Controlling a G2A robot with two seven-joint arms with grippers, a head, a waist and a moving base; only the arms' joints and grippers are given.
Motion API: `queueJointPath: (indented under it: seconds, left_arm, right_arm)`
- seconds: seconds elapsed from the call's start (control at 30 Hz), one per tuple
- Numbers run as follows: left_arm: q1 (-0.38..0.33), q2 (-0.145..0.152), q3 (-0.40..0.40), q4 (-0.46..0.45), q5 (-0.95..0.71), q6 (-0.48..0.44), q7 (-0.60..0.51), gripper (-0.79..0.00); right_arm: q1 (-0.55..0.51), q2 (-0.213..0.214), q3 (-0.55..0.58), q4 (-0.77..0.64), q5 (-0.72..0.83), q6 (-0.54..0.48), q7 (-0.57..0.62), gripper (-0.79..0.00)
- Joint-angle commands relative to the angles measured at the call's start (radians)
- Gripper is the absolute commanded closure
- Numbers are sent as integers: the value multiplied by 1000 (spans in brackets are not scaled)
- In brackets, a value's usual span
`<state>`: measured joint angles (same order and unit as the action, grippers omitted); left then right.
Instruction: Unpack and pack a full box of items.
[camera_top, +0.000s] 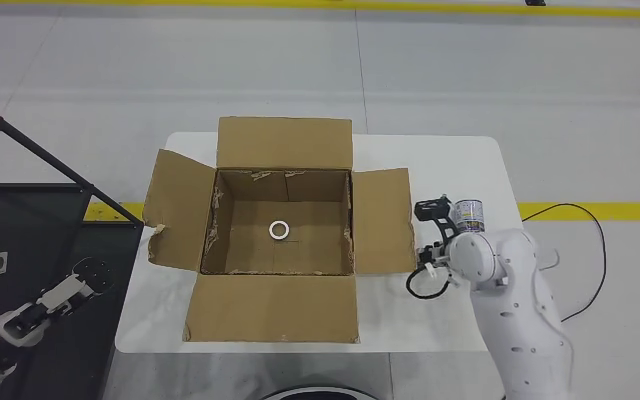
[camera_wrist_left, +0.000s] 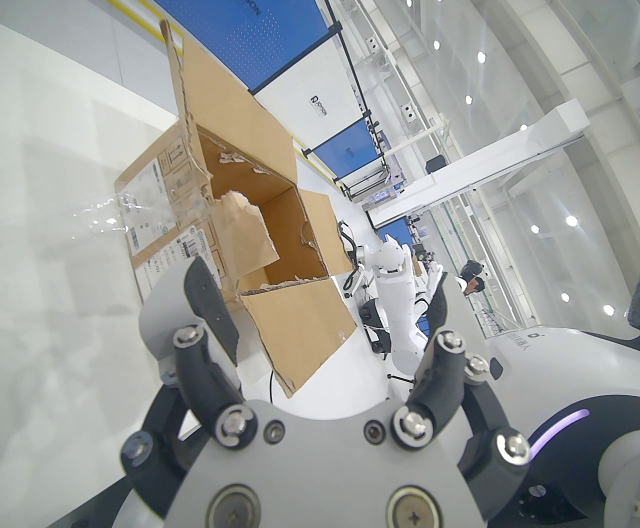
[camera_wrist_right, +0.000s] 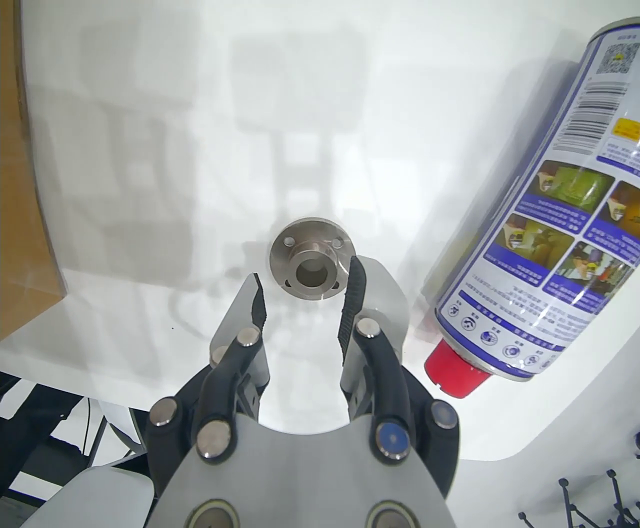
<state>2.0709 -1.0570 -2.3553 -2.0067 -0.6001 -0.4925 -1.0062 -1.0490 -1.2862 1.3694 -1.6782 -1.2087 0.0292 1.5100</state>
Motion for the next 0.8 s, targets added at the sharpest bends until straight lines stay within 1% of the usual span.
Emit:
queueJointPath:
  seconds: [0.0, 0.13, 0.37, 0.47, 0.67, 0.73, 0.77]
  left_arm:
    - [0, 0, 0, 0, 0, 0, 0, -785]
    - [0, 0, 0, 0, 0, 0, 0, -785]
    - [0, 0, 0, 0, 0, 0, 0, -785]
    - [0, 0, 0, 0, 0, 0, 0, -785]
    - [0, 0, 0, 0, 0, 0, 0, -785]
    - [0, 0, 0, 0, 0, 0, 0, -785]
    - [0, 0, 0, 0, 0, 0, 0, -785]
  right_arm:
    - [5, 1, 3, 17, 9, 3, -6, -332]
    - [12, 2, 0, 38, 20, 5, -12, -308]
    - [23, 4, -11, 65, 30, 9, -21, -302]
    - [27, 4, -19, 78, 36, 9, -21, -274]
    - [36, 6, -28, 98, 40, 10, -27, -259]
    - [38, 7, -29, 102, 43, 10, -27, -219]
    - [39, 8, -30, 104, 43, 10, -27, -142]
